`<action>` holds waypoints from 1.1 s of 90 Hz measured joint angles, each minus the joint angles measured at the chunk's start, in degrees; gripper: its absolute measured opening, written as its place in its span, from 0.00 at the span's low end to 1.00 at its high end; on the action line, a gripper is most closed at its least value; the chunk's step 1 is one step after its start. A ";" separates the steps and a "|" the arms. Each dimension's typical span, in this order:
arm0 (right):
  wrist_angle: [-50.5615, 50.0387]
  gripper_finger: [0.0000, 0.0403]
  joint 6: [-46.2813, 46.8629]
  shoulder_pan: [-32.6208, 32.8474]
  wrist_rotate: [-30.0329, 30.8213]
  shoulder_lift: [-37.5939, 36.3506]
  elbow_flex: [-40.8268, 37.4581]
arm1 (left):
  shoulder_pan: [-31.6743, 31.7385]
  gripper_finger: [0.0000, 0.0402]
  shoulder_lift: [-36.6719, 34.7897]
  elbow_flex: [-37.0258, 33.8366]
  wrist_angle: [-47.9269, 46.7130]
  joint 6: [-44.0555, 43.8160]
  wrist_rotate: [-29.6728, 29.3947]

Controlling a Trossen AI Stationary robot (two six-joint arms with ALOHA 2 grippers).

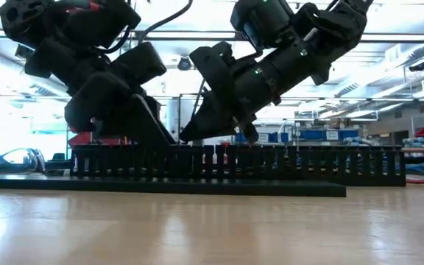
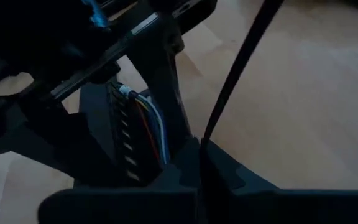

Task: Ziptie cables
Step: Put the zip tied cables into the black cable duct

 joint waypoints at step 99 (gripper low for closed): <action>-1.15 0.00 -4.92 -0.80 -5.52 -0.02 0.00 | 0.00 0.53 -0.04 0.00 -0.14 0.22 0.11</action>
